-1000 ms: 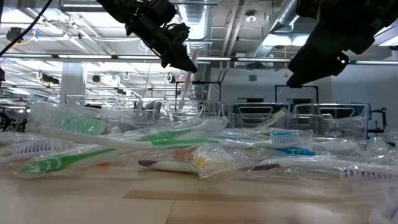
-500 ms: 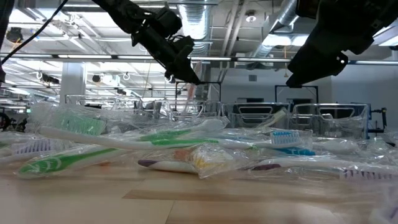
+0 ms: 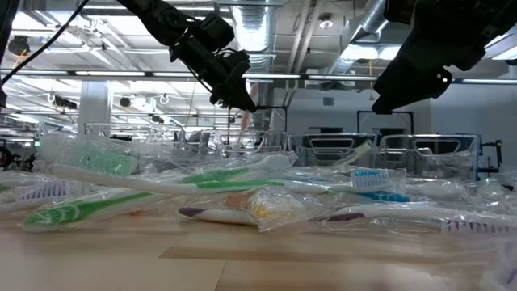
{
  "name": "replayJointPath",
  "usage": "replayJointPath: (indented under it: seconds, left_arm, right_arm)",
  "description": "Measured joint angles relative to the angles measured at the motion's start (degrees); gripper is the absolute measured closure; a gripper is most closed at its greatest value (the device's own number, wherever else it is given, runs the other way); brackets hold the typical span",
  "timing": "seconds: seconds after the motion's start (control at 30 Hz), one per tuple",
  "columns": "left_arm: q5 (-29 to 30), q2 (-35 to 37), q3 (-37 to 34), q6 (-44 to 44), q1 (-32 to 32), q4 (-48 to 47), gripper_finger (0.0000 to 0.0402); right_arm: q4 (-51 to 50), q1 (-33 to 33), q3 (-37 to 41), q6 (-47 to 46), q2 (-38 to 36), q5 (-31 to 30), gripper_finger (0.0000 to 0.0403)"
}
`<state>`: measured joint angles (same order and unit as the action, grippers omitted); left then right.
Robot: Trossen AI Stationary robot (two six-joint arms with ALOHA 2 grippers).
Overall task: Pick & Place Toothbrushes
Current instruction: Put the orange toothbrush into the middle left transparent bin
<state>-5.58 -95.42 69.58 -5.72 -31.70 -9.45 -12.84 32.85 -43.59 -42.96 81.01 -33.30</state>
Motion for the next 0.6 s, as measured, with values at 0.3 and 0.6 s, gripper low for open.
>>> replayJointPath:
  seconds: [0.3, 0.6]
  left_arm:
    - [3.5, 0.0, 0.0, 0.02, 0.0, -1.09, 0.0354]
    - [6.62, 0.0, 0.0, 0.02, 0.0, -2.07, 0.031]
  right_arm:
    - [0.0, 0.02, 0.0, -0.01, 0.0, 0.0, 0.0137]
    - [0.0, 0.02, 0.0, 0.0, 0.0, 0.0, 0.0137]
